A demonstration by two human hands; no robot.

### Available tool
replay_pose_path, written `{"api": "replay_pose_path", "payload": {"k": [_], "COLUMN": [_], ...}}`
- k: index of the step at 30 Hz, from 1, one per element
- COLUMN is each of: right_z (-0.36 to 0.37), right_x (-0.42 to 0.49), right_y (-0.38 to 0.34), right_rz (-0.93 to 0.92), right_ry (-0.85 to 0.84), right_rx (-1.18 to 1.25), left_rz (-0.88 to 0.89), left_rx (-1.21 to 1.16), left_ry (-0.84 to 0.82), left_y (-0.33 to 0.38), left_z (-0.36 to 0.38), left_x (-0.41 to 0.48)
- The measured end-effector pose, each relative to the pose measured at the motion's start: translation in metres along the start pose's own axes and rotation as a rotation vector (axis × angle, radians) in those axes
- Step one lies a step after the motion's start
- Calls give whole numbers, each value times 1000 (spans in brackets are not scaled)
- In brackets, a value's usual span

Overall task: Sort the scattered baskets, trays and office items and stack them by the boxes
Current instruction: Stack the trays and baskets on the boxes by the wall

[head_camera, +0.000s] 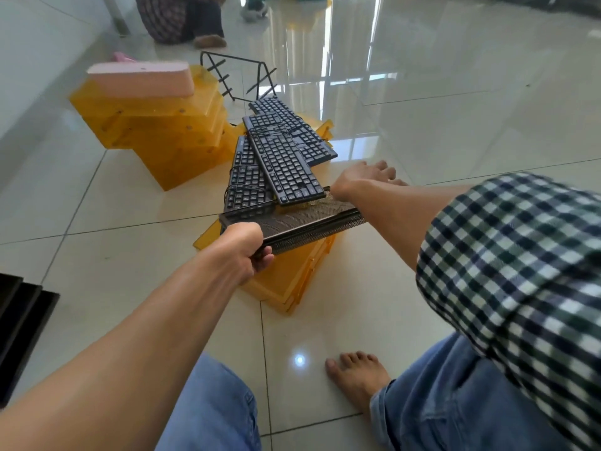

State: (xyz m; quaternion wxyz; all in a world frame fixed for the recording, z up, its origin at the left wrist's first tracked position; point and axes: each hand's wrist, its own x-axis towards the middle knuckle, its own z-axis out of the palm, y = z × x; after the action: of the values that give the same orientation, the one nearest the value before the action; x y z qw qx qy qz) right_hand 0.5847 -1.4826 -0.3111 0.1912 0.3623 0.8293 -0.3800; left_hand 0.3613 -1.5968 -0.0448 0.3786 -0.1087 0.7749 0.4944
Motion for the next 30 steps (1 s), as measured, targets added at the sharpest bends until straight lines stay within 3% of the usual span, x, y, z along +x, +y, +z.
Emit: {"api": "replay_pose_path", "payload": {"k": [3, 4, 6, 7, 14, 15, 17, 19, 21, 22, 24, 28, 30], "right_z": [-10, -8, -9, -14, -17, -15, -6, 14, -38, -70, -129, -106, -97], "right_x": [-8, -8, -8, -10, -6, -3, 4, -1, 13, 19, 31, 53, 53], "right_y": [15, 19, 22, 23, 7, 7, -8, -23, -113, -188, -328, -370, -369], "right_rz": [-53, -4, 20, 1, -176, -209, -226, -149, -170, -175, -293, -197, -314], "right_ry": [92, 97, 5, 57, -76, -49, -103, -283, -172, -113, 25, 325, 369], "right_rx": [-79, -6, 81, -1, 15, -85, -133, -136, -274, -145, -215, -142, -213], "left_rz": [15, 19, 16, 12, 65, 76, 100, 131, 157, 167, 183, 247, 294], "left_rx": [24, 31, 46, 56, 194, 213, 246, 279, 312, 326, 344, 384, 433], "left_ry": [22, 27, 25, 26, 128, 146, 179, 211, 248, 266, 301, 340, 329], "left_y": [-1, -1, 0, 1, 9, 10, 13, 14, 15, 15, 15, 13, 11], "left_z": [-21, -29, -46, -56, -134, -145, -167, -189, -213, -225, -249, -293, -313], "left_x": [-2, -3, -4, -4, -7, -7, -10, -14, -19, -21, -27, -44, -53]}}
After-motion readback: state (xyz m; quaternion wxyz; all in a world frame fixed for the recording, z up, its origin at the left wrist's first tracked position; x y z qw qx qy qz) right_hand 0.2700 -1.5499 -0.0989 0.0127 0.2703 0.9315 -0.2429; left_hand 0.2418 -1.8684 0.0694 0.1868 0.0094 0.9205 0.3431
